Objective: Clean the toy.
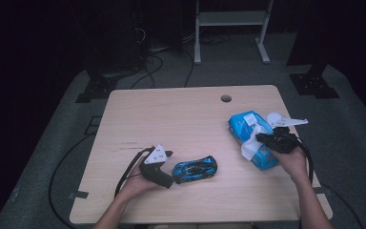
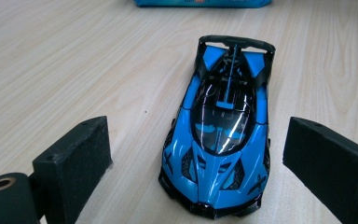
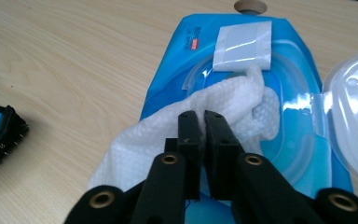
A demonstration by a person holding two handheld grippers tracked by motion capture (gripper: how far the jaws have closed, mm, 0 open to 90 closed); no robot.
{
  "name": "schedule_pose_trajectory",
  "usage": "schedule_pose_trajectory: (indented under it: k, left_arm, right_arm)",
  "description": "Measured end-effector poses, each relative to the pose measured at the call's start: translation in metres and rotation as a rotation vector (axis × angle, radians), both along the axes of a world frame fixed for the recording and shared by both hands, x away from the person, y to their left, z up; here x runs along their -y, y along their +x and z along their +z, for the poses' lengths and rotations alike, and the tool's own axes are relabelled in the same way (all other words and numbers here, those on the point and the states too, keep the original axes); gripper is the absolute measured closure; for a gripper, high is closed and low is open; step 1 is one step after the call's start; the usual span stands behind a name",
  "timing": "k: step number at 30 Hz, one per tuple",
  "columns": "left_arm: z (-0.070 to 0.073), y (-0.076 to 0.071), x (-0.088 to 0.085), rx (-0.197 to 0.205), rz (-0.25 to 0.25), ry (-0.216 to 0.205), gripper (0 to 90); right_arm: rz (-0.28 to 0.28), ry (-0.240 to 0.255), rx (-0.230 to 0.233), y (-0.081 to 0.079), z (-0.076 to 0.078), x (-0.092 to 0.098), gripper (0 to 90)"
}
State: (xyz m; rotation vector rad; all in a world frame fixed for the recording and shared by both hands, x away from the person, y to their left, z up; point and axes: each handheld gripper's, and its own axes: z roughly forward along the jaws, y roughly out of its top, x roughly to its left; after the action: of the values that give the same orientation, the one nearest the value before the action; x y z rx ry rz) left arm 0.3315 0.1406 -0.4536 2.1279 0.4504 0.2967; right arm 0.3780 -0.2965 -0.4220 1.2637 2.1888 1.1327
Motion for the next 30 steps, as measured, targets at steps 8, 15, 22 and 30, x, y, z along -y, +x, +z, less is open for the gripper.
schedule_pose_trajectory:
  k: [8, 15, 22, 30]
  left_arm:
    - [-0.001, 0.001, 0.0, -0.006, 0.009, 0.011, 7.2]
    - [-0.003, 0.002, -0.001, -0.007, 0.01, 0.029, 7.1]
    - [-0.005, 0.002, 0.0, -0.015, 0.009, 0.036, 7.1]
    - [-0.006, 0.001, 0.003, -0.012, -0.004, 0.053, 7.1]
  right_arm:
    - [0.006, 0.0, 0.047, -0.009, 0.01, 0.003, 87.5]
    - [0.015, -0.007, 0.099, -0.02, 0.024, 0.004, 87.7]
    - [0.064, -0.013, 0.168, -0.039, 0.045, -0.003, 87.9]
    - [0.236, 0.021, 0.232, -0.084, 0.06, -0.037, 87.8]
